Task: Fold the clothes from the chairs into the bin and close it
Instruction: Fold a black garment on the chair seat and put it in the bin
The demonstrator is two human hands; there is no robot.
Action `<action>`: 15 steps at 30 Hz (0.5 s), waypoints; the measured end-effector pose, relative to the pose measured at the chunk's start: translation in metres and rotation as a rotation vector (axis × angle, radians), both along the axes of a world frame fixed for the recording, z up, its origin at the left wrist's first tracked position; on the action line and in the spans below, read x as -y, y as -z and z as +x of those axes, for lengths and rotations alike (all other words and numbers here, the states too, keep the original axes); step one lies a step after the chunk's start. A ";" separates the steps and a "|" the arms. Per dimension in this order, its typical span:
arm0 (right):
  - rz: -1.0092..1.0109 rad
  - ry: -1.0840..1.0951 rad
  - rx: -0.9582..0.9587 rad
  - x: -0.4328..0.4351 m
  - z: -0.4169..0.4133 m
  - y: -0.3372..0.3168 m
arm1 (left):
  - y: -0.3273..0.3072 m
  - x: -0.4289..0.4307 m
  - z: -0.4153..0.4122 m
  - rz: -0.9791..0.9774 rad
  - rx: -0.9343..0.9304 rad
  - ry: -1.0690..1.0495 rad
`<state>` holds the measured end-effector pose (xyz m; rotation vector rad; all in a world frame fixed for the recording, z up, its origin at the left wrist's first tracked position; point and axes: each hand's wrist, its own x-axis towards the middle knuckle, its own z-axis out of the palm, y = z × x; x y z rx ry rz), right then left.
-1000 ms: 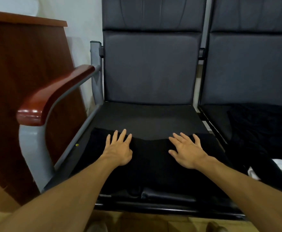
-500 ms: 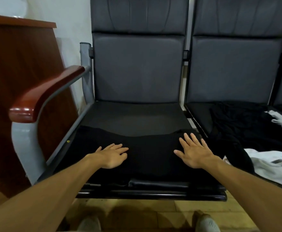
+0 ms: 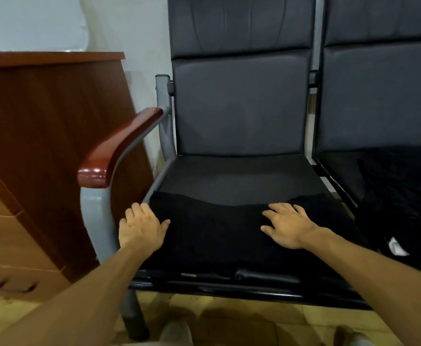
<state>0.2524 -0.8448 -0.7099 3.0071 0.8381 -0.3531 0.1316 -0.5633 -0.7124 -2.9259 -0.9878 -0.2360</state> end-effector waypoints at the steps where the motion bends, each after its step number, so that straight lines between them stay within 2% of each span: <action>1: 0.009 -0.014 -0.014 -0.005 -0.001 0.000 | 0.001 -0.001 0.001 -0.009 -0.013 -0.017; 4: 0.026 -0.024 -0.049 -0.016 -0.001 0.001 | -0.003 0.001 0.007 -0.015 -0.071 -0.041; 8: 0.014 -0.023 -0.084 -0.020 0.002 0.003 | -0.005 0.012 0.013 0.075 -0.140 0.073; 12: 0.023 -0.021 -0.063 -0.018 0.004 0.003 | -0.012 0.026 0.024 -0.251 0.046 0.066; 15: 0.028 -0.036 -0.035 -0.014 0.003 0.000 | -0.019 0.032 0.028 -0.352 0.231 0.056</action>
